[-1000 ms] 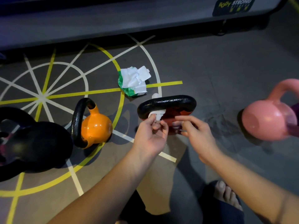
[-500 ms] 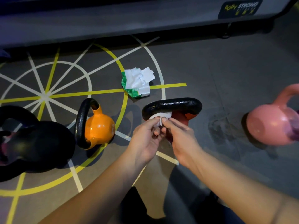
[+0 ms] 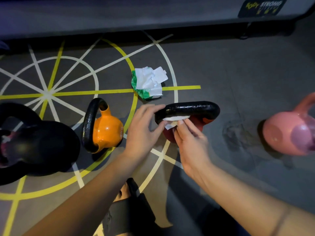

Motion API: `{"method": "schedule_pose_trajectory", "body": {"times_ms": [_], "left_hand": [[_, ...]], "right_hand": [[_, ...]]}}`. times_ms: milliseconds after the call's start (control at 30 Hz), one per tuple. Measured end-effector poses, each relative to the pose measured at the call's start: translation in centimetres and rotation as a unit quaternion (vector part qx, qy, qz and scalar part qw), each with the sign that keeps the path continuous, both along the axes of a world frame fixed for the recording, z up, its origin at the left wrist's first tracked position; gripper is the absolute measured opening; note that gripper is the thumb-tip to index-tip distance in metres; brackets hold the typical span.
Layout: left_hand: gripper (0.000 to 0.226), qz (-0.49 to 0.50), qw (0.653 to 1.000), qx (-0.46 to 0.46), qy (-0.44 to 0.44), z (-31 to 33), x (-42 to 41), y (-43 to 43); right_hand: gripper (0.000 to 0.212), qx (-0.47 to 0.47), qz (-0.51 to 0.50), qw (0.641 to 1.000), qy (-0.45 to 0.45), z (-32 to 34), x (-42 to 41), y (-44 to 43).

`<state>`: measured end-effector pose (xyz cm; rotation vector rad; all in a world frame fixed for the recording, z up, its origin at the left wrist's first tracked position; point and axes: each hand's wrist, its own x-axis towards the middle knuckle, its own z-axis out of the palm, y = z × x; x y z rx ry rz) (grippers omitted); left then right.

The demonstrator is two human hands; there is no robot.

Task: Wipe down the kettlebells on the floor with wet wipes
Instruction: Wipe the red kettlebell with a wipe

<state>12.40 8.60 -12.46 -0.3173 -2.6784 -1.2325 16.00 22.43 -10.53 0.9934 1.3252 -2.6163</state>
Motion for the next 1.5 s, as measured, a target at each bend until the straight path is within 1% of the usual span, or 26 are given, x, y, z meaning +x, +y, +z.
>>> {"method": "schedule_pose_trajectory", "body": {"times_ms": [100,200,300,400,533,667,733,800,867,933,1000,1067,1133,1200,1300,1400,1433,1467,1500], "left_hand": [[0.045,-0.016,1.0,0.015,0.018,0.0,-0.2,-0.1],[0.037,-0.036,0.998,0.045,0.006,-0.1,-0.5,-0.8],[0.032,-0.045,0.999,0.025,0.014,-0.2,-1.0,-1.0],[0.026,-0.041,0.999,0.021,0.018,-0.2,-1.5,-0.9],[0.027,-0.054,0.998,0.025,0.021,-0.4,-1.7,-1.0],[0.029,-0.062,0.998,0.031,0.013,-0.5,-1.8,-1.3],[0.028,-0.068,0.997,0.037,0.01,-0.6,-1.9,-1.4],[0.025,-0.074,0.996,0.055,-0.004,-0.4,-2.1,-1.5],[0.022,-0.075,0.994,0.075,-0.018,-0.1,-2.4,-1.6],[0.021,-0.084,0.991,0.091,-0.043,0.3,-2.6,-1.6],[0.021,-0.089,0.989,0.099,-0.066,0.6,-2.7,-1.7],[0.022,-0.089,0.988,0.105,-0.074,0.7,-2.8,-1.8],[0.022,-0.085,0.988,0.104,-0.075,0.6,-2.7,-1.7],[0.022,-0.082,0.988,0.107,-0.078,0.4,-2.6,-1.6],[0.022,-0.085,0.987,0.106,-0.089,0.6,-3.1,-1.9],[0.02,-0.089,0.987,0.088,-0.1,1.0,-3.9,-2.3],[0.02,-0.086,0.987,0.087,-0.108,1.1,-4.1,-2.4],[0.02,-0.082,0.987,0.087,-0.111,1.2,-4.1,-2.4],[0.02,-0.08,0.987,0.087,-0.107,1.1,-4.1,-2.4]], "right_hand": [[0.03,0.004,0.008,1.0,0.003,0.2,0.3,-0.6],[0.028,0.028,0.018,0.999,0.002,0.4,0.2,-0.9],[0.028,0.049,0.027,0.998,-0.003,0.1,-0.4,-0.9],[0.024,0.097,0.062,0.993,-0.004,-0.4,-1.2,-0.6],[0.019,0.128,0.096,0.987,-0.001,-0.8,-1.9,-0.1],[0.015,0.172,0.131,0.976,-0.017,-1.3,-2.9,0.7],[0.014,0.169,0.106,0.98,-0.026,-1.3,-3.2,0.8],[0.015,0.134,0.041,0.989,-0.035,-1.2,-3.2,0.6],[0.019,0.037,-0.014,0.999,-0.037,-1.1,-3.1,0.1],[0.024,-0.053,-0.036,0.997,-0.04,-1.3,-3.1,0.1],[0.023,-0.106,-0.02,0.993,-0.039,-1.4,-3.1,0.4],[0.028,-0.142,0.001,0.989,-0.038,-1.6,-2.9,1.0],[0.034,-0.165,0.008,0.986,-0.036,-1.8,-2.9,1.6],[0.03,-0.173,0.022,0.985,-0.021,-1.8,-2.7,1.7],[0.025,-0.127,0.025,0.992,0.005,-2.0,-2.6,0.3],[0.02,-0.038,0.016,0.999,0.008,-2.6,-2.9,-1.2],[0.019,0.013,0.028,0.999,0.016,-2.9,-3.1,-1.4],[0.018,0.085,0.053,0.995,0.027,-3.4,-3.0,-1.5],[0.02,0.183,0.087,0.979,0.037,-3.7,-3.0,-1.3]]}}
